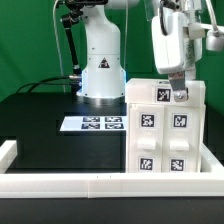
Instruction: Assemble cabinet
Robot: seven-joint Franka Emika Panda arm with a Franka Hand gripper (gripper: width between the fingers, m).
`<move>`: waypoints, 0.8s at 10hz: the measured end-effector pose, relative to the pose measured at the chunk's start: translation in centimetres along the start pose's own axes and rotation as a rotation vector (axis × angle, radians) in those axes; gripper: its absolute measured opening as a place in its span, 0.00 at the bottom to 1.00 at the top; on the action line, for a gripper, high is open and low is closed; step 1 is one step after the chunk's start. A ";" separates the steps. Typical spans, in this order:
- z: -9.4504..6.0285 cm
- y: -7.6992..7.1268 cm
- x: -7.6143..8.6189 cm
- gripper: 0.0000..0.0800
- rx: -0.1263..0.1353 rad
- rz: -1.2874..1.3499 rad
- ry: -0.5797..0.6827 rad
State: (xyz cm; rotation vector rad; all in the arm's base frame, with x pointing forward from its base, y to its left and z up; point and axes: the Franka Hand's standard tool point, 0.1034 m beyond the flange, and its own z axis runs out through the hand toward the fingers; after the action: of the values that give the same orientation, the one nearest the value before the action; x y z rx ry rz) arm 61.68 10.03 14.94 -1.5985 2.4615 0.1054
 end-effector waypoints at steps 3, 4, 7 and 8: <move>-1.8 -0.2 -1.4 1.00 0.020 -0.013 -0.025; -2.2 -0.2 -1.8 1.00 0.025 -0.018 -0.031; -3.4 -0.5 -3.8 1.00 0.042 -0.038 -0.051; -3.3 -0.2 -4.2 1.00 0.041 -0.046 -0.053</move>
Offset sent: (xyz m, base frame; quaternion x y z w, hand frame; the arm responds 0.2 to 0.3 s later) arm 0.0021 0.0186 0.0293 -0.0046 -0.0352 0.0252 0.9991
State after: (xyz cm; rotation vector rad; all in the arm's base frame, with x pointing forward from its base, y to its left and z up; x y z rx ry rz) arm 63.09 13.19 19.09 -1.6133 2.3705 0.0886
